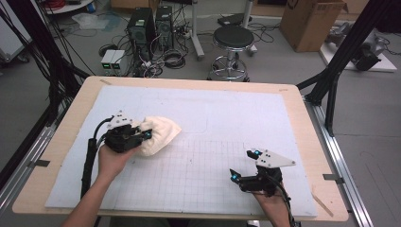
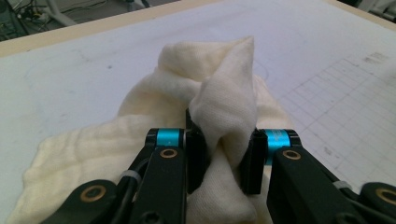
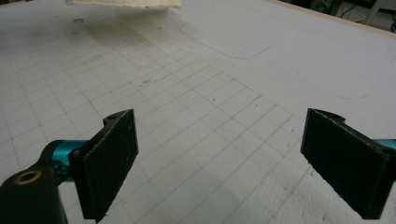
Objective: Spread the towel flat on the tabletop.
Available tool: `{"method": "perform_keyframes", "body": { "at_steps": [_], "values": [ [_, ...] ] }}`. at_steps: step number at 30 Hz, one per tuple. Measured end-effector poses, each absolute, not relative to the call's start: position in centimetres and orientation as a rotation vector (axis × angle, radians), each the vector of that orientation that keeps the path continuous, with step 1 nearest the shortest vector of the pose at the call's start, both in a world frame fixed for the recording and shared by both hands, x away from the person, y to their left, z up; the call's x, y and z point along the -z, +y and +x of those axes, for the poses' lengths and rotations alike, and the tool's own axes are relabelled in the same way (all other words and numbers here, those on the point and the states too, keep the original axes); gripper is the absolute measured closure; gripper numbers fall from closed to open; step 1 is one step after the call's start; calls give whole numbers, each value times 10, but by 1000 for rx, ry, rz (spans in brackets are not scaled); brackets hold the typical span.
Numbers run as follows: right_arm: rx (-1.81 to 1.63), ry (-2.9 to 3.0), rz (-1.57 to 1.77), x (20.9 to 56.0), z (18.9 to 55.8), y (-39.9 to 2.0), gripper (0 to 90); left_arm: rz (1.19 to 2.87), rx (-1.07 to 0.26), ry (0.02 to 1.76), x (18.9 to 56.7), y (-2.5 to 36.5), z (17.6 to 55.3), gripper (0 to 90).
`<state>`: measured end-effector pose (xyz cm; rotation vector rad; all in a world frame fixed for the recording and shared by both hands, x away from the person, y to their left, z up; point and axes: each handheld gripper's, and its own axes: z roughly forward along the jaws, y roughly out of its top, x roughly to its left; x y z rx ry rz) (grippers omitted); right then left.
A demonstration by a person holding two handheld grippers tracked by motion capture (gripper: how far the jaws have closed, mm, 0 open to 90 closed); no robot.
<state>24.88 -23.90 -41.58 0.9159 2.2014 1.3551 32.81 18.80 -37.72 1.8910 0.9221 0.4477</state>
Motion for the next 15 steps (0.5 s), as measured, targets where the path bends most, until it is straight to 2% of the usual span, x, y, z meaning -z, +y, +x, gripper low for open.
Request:
{"method": "perform_keyframes", "body": {
  "at_steps": [15],
  "values": [
    [-1370,2179,923,414,248,-243,104,1930,-358,807,380,133,315,761]
  ]
}}
